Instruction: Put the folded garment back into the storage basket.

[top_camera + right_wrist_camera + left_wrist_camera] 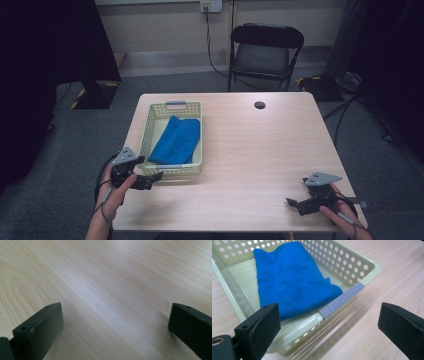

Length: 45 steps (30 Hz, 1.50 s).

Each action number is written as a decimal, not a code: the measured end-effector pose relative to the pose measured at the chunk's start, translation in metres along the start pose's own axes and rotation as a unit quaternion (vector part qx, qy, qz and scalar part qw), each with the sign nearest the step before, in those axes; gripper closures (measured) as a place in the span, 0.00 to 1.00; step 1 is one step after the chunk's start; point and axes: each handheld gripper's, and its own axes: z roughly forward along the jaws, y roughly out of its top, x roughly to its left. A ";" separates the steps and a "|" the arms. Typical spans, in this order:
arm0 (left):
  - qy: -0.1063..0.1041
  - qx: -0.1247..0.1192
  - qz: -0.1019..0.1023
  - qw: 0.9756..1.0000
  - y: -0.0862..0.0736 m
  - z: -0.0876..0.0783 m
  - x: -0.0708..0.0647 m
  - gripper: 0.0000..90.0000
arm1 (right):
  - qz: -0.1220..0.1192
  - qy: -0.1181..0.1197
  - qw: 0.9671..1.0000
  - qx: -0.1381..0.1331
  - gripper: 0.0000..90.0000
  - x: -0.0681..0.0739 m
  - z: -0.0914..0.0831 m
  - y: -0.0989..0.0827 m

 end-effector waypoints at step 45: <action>0.033 -0.010 -0.016 0.999 -0.027 -0.009 0.022 0.04 | 0.000 0.000 1.000 0.000 0.00 0.000 0.000 0.000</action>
